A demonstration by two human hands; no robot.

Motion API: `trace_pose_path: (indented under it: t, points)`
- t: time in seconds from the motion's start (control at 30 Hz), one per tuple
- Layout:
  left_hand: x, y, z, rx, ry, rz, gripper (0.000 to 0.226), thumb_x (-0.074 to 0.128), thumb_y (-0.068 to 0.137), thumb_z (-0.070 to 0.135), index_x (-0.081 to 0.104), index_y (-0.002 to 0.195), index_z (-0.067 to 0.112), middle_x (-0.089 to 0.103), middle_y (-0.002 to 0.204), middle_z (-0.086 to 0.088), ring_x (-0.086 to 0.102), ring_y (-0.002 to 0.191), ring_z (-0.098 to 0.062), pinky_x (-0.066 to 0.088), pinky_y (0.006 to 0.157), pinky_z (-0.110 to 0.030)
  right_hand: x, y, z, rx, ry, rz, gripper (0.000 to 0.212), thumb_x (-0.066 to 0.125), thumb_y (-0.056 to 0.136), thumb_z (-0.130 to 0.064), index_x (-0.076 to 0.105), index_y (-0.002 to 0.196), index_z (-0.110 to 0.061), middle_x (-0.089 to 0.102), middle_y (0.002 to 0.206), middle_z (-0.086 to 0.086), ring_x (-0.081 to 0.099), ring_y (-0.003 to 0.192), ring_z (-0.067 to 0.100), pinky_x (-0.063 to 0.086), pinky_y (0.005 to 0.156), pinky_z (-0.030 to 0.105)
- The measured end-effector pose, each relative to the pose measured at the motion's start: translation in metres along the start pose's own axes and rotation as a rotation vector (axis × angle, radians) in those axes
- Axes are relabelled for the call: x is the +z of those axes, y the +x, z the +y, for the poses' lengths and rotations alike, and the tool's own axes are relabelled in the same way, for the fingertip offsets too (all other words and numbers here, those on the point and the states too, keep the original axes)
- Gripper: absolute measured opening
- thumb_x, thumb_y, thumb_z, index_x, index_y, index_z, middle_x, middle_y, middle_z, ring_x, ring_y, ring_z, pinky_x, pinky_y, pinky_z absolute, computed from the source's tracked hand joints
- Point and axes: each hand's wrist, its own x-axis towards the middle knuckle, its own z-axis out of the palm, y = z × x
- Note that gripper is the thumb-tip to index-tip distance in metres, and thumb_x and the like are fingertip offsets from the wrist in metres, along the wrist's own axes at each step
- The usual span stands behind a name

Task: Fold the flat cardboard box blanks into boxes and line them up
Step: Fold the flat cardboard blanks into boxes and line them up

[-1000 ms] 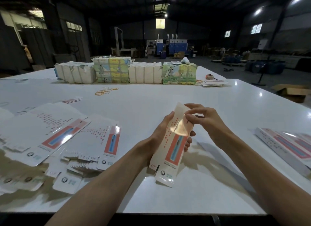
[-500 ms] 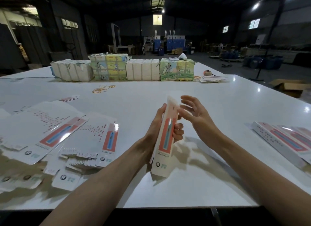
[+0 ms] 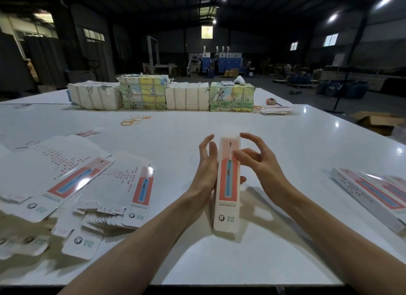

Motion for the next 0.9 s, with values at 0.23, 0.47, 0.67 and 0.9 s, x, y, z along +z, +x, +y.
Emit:
trace_pose_path:
  t: [0.23,0.47,0.67,0.9]
  points:
    - [0.009,-0.004,0.003,-0.037,0.102,-0.157,0.103,0.091,0.073,0.035,0.021,0.138,0.071,0.055,0.134,0.007,0.074,0.107,-0.029,0.066,0.079,-0.037,-0.005,0.000,-0.002,0.004,0.006,-0.016,0.048,0.074,0.093,-0.047,0.057,0.137,-0.047,0.077,0.103,0.000,0.076,0.106,0.021,0.064,0.077,0.030]
    - [0.000,-0.005,0.000,-0.069,0.157,-0.164,0.097,0.084,0.081,0.017,0.023,0.149,0.051,0.060,0.125,-0.002,0.077,0.096,-0.013,0.062,0.069,-0.025,-0.008,0.003,0.005,0.025,-0.035,-0.080,0.037,0.074,0.096,-0.043,0.064,0.126,-0.023,0.074,0.104,0.010,0.074,0.107,0.028,0.060,0.095,0.042]
    - [-0.002,-0.002,0.000,-0.105,0.208,-0.210,0.102,0.087,0.077,0.021,0.024,0.151,0.052,0.064,0.125,0.003,0.076,0.106,-0.023,0.065,0.078,-0.037,-0.014,0.011,0.008,0.101,0.108,0.128,0.029,0.053,0.108,-0.040,0.061,0.127,-0.019,0.076,0.108,0.007,0.076,0.098,0.029,0.062,0.086,0.034]
    - [0.002,-0.006,0.002,-0.129,0.238,-0.301,0.099,0.088,0.080,0.021,0.026,0.150,0.052,0.068,0.121,0.004,0.074,0.111,-0.016,0.066,0.082,-0.041,-0.021,0.012,0.007,0.023,-0.034,0.126,0.024,0.057,0.107,-0.018,0.069,0.126,-0.013,0.077,0.109,0.005,0.077,0.101,0.028,0.064,0.085,0.039]
